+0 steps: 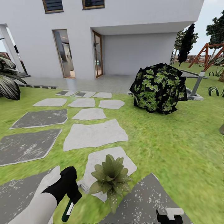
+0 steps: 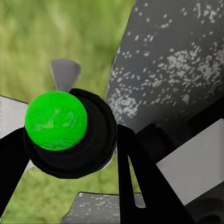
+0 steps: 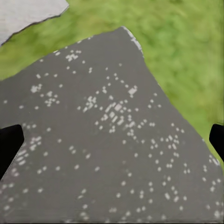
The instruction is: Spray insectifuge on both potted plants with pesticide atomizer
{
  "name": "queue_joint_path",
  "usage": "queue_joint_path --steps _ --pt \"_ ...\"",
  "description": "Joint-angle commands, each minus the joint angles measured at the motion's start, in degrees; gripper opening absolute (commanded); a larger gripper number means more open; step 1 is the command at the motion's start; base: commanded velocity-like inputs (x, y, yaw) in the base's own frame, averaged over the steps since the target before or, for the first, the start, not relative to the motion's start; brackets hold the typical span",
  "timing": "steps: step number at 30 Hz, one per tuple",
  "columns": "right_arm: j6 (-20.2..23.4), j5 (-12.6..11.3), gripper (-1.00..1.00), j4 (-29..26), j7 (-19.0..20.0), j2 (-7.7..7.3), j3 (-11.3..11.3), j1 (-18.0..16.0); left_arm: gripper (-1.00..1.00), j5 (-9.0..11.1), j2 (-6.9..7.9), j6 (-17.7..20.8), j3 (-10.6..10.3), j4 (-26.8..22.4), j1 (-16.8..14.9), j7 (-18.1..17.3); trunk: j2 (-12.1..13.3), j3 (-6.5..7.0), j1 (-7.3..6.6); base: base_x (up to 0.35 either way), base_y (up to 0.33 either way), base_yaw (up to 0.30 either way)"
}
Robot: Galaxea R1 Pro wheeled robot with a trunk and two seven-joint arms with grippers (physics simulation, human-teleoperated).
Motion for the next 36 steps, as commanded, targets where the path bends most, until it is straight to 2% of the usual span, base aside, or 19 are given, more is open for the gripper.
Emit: queue_joint_path --steps 1,7,13,18,26,36 --pt "-0.2 0.6 1.00 0.1 -0.3 0.01 -0.3 -0.1 -1.00 -0.4 0.05 0.3 -0.2 -0.1 0.0 -0.6 0.0 -0.05 -0.03 -0.078 0.269 -0.035" --pt "-0.2 0.6 1.00 0.1 -0.3 0.01 -0.3 -0.1 -1.00 -0.7 0.05 0.4 -0.2 0.5 0.0 -0.4 0.0 -0.05 -0.03 -0.012 0.261 -0.008" --pt "-0.2 0.6 1.00 0.1 -0.3 0.01 -0.4 -0.1 -1.00 -1.2 0.15 0.3 -0.5 0.9 0.6 -0.3 0.0 -0.05 -0.03 0.000 0.025 -0.177" --pt "-0.2 0.7 1.00 0.1 -0.3 0.01 -0.3 -0.1 -1.00 -1.1 0.15 0.7 -0.4 1.0 0.7 -0.3 0.0 -0.05 -0.03 0.028 0.026 -0.020" --pt "-0.3 0.7 1.00 0.0 -0.3 -0.08 -0.3 -0.1 -1.00 -1.2 0.13 0.7 -0.3 1.1 0.7 -0.2 0.0 -0.05 -0.03 0.212 0.205 -0.001" --pt "-0.2 0.6 1.00 -0.1 -0.3 -0.08 -0.4 -0.1 -1.00 -1.1 -0.50 1.6 0.1 0.7 0.6 -0.2 0.0 -0.05 -0.03 0.018 0.019 -0.023"
